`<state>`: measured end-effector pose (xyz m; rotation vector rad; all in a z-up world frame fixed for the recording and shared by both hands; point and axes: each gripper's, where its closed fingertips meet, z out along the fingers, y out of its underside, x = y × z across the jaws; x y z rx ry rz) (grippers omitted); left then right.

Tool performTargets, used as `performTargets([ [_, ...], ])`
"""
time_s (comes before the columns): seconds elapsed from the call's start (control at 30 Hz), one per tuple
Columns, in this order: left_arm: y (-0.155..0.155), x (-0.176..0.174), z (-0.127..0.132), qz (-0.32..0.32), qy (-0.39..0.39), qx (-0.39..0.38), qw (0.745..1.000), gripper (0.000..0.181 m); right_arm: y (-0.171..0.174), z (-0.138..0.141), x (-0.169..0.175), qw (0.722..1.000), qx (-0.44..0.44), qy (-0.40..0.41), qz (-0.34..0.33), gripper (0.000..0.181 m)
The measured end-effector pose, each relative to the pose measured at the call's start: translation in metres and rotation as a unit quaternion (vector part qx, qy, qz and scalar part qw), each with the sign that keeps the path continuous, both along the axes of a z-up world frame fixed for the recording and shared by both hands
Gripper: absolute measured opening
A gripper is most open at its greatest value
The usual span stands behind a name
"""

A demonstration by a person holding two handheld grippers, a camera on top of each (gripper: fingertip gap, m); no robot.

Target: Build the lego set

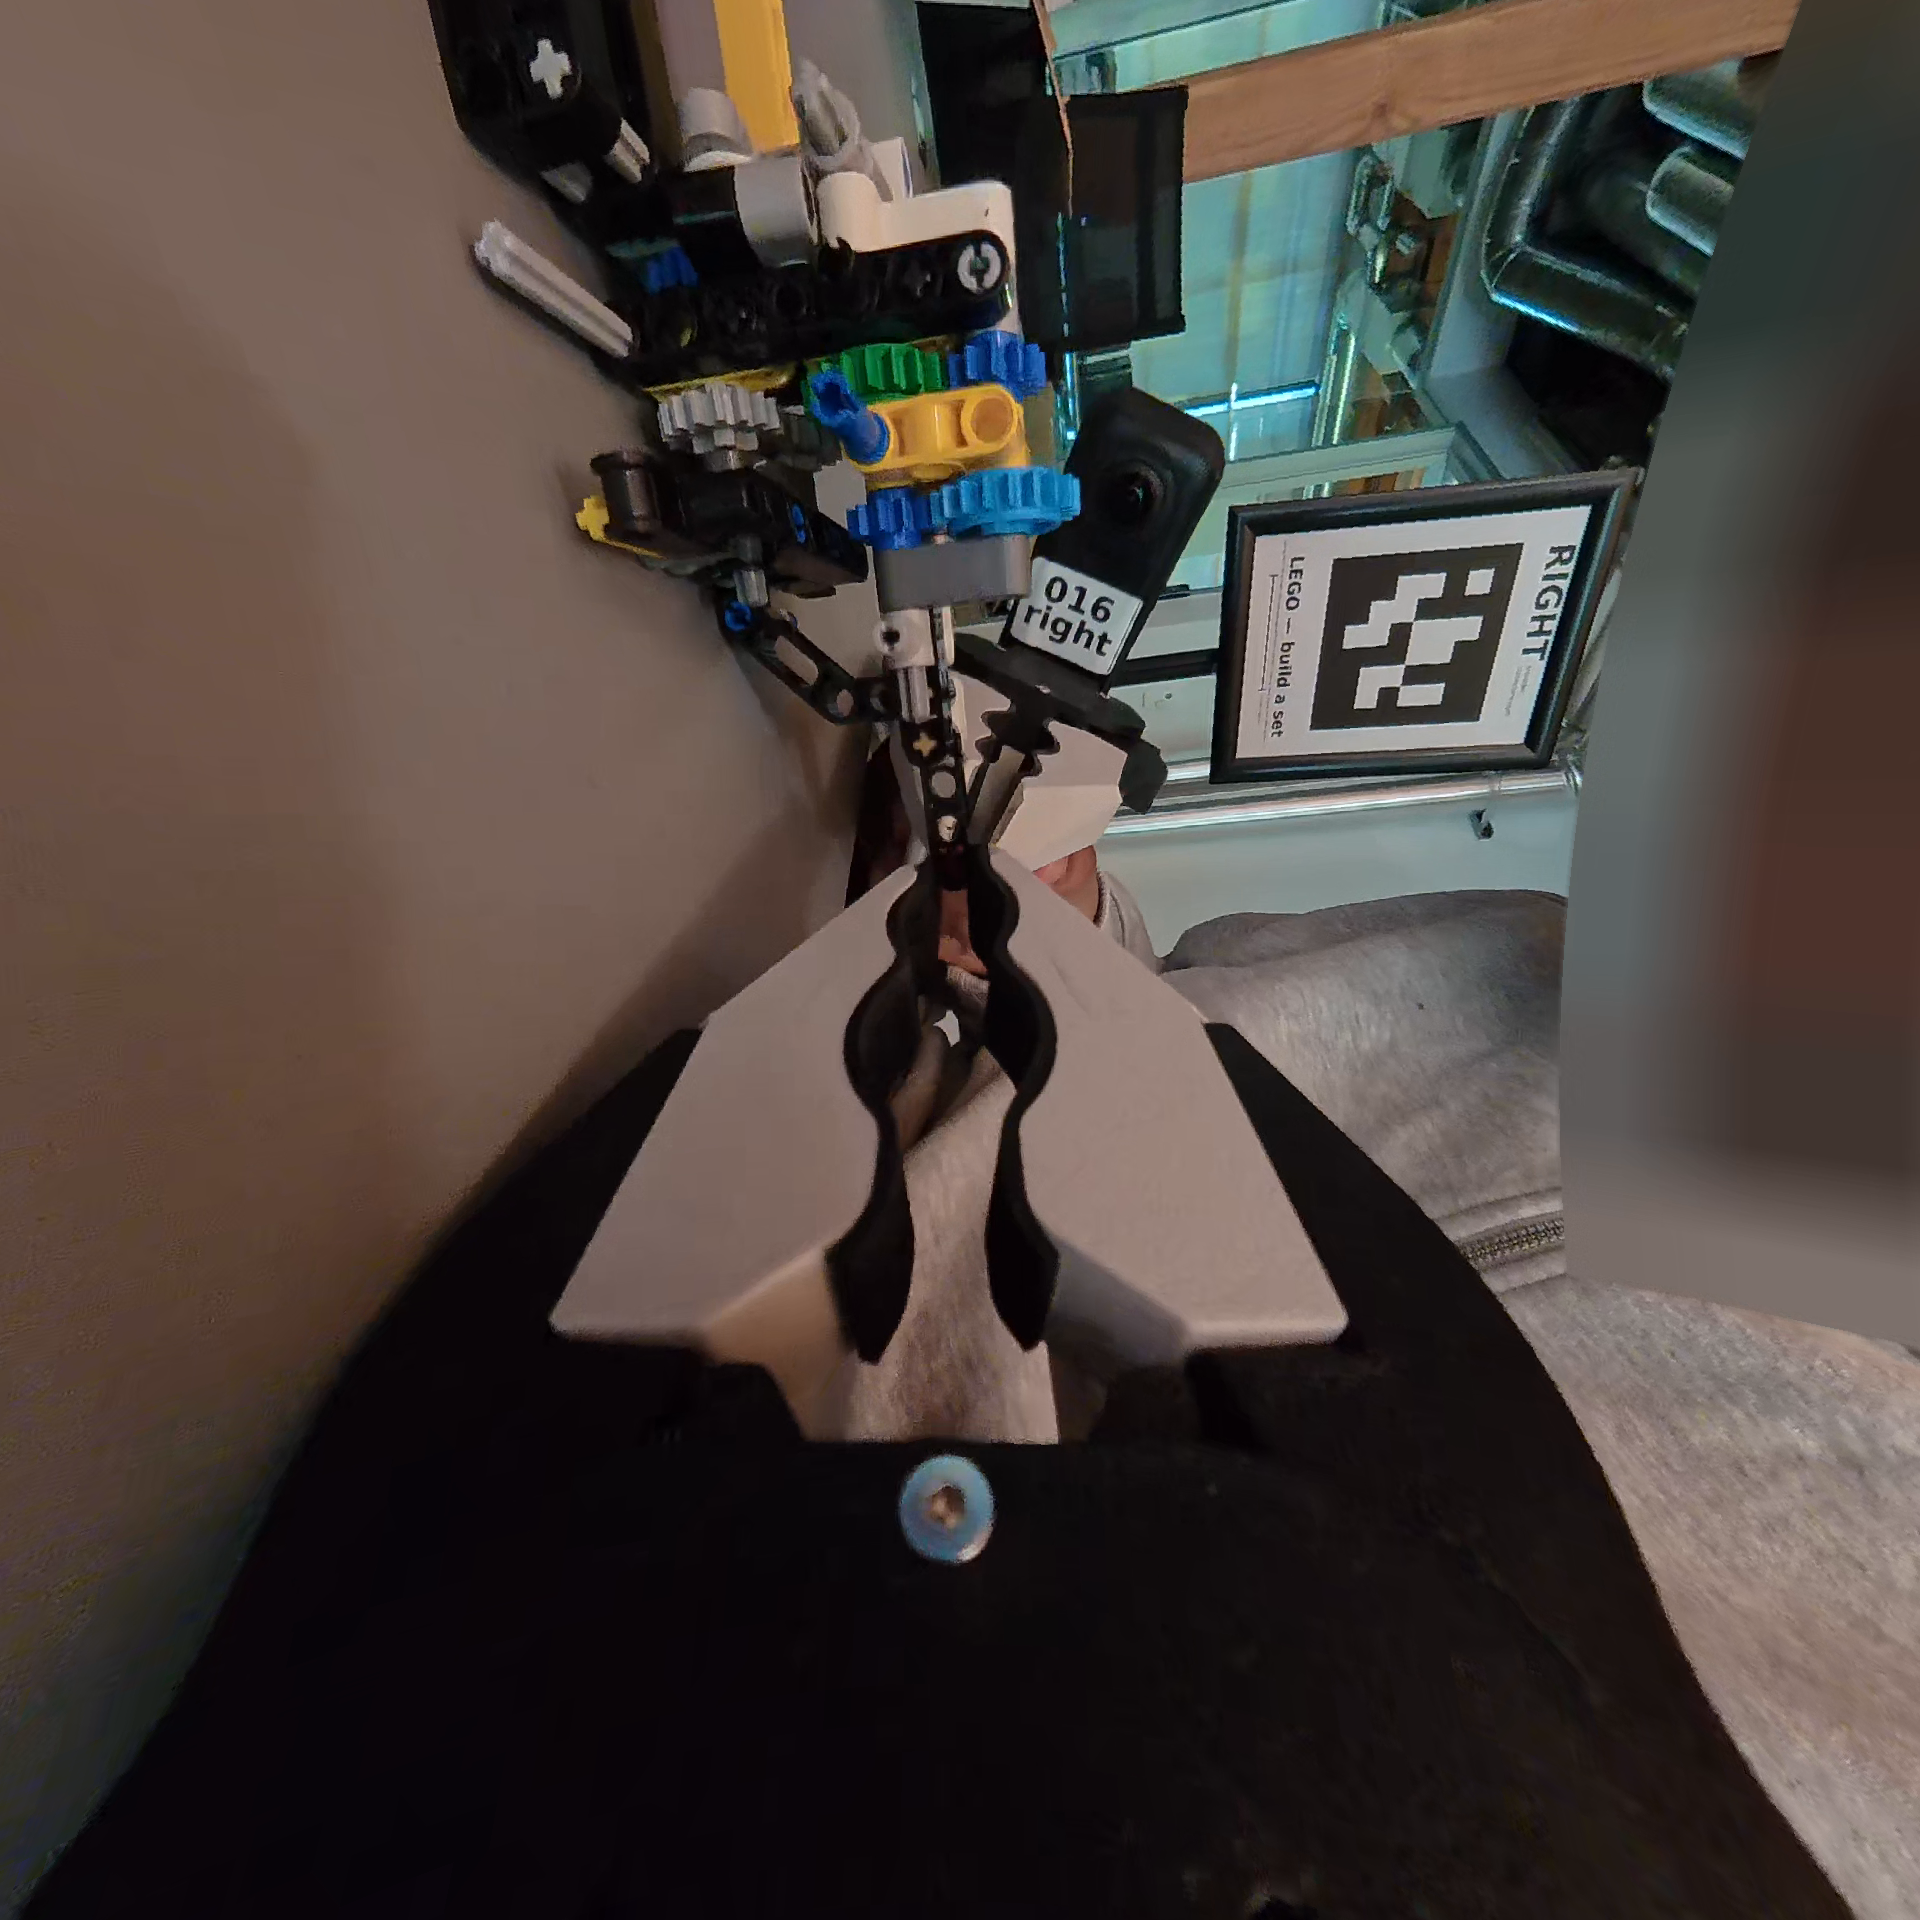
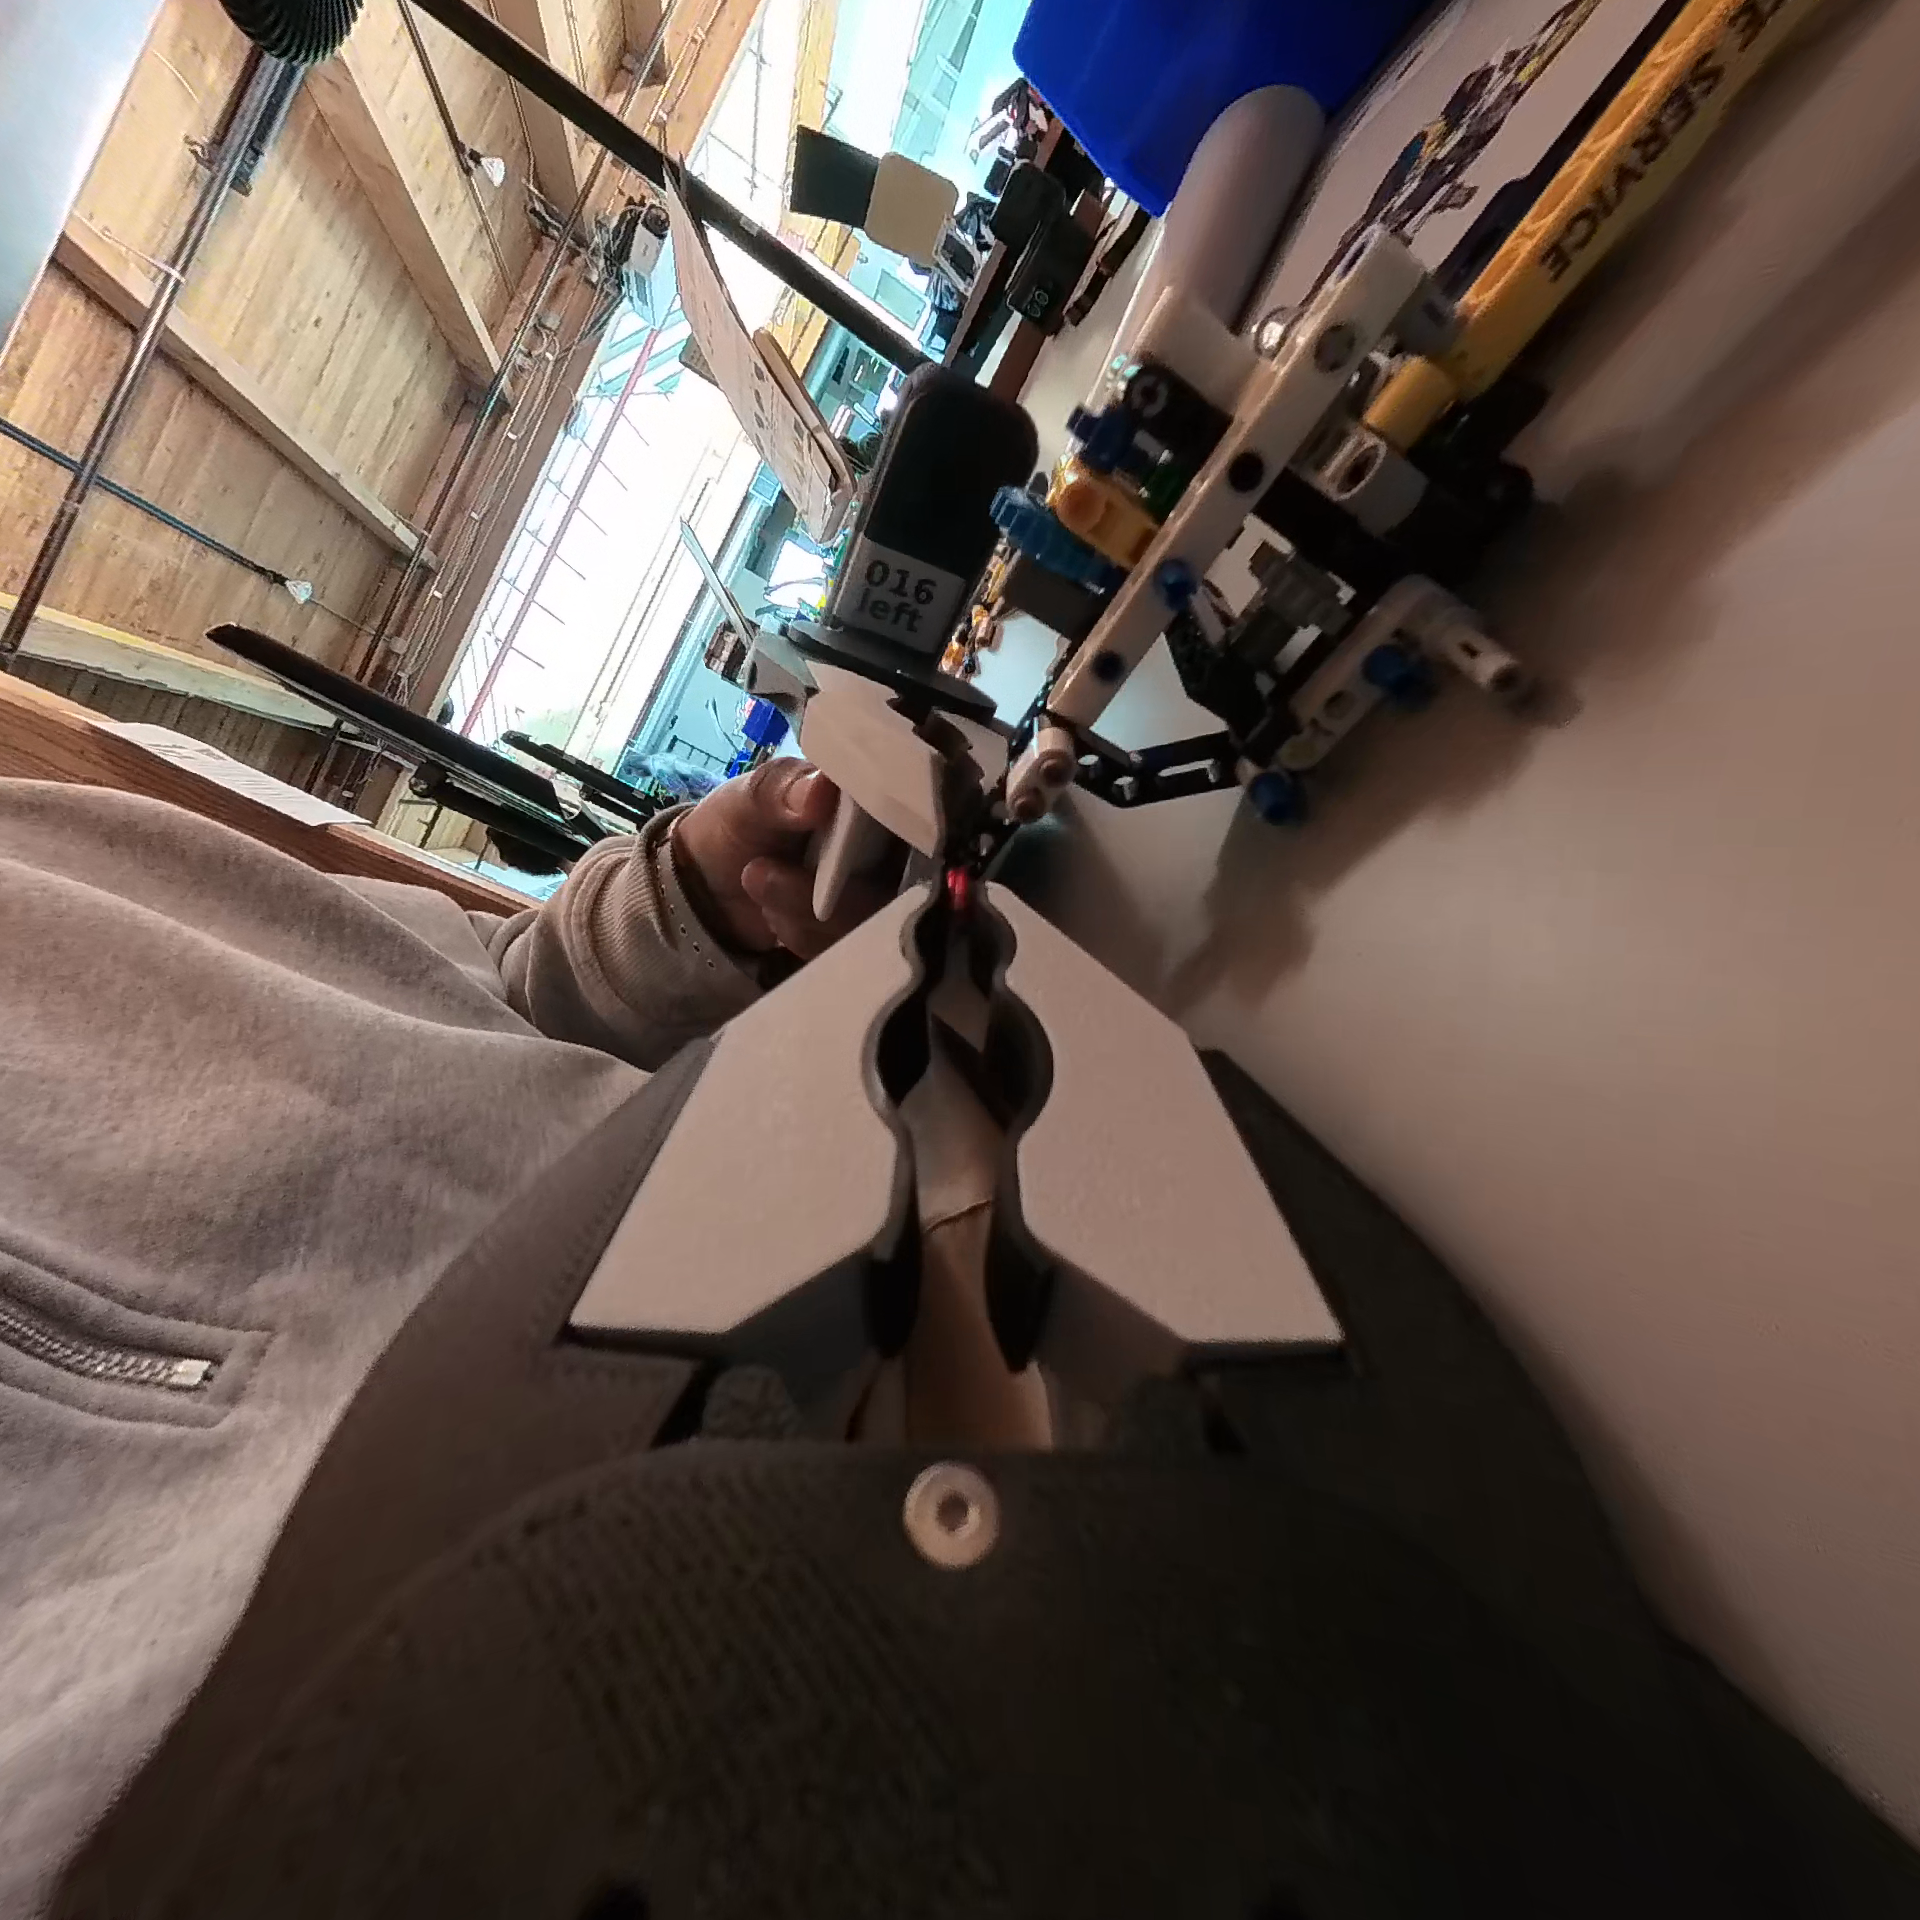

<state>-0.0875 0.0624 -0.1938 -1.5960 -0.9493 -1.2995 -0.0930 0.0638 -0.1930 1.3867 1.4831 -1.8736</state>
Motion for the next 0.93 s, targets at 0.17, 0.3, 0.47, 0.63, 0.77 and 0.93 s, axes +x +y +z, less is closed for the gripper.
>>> performTargets([
  [0.17, -0.0003, 0.0002, 0.0001, -0.008, -0.003, 0.000, 1.000, 0.007, -0.0007, -0.0003, 0.0001, 1.000, 0.007, 0.000, 0.013, 0.001],
  [0.3, -0.0004, -0.0004, -0.0001, -0.012, -0.002, -0.001, 1.000, 0.007, -0.0011, -0.0006, -0.0002, 1.000, 0.010, -0.003, 0.025, 0.001],
  [0.47, -0.0004, -0.0007, -0.0007, -0.017, 0.000, -0.003, 1.000, 0.007, -0.0022, -0.0019, -0.0001, 0.999, 0.009, -0.011, 0.036, 0.001],
  [0.63, 0.0003, -0.0017, -0.0017, -0.021, 0.004, -0.006, 1.000, 0.007, -0.0020, -0.0029, -0.0006, 0.999, 0.007, -0.018, 0.040, 0.001],
  [0.77, 0.0006, -0.0018, -0.0020, -0.023, 0.007, -0.007, 1.000, 0.007, -0.0018, -0.0032, -0.0002, 0.999, 0.019, -0.014, 0.044, 0.001],
  [0.93, 0.0010, -0.0038, -0.0010, -0.015, 0.015, -0.004, 1.000, 0.008, -0.0008, -0.0020, -0.0018, 0.999, 0.015, -0.010, 0.036, 0.001],
])
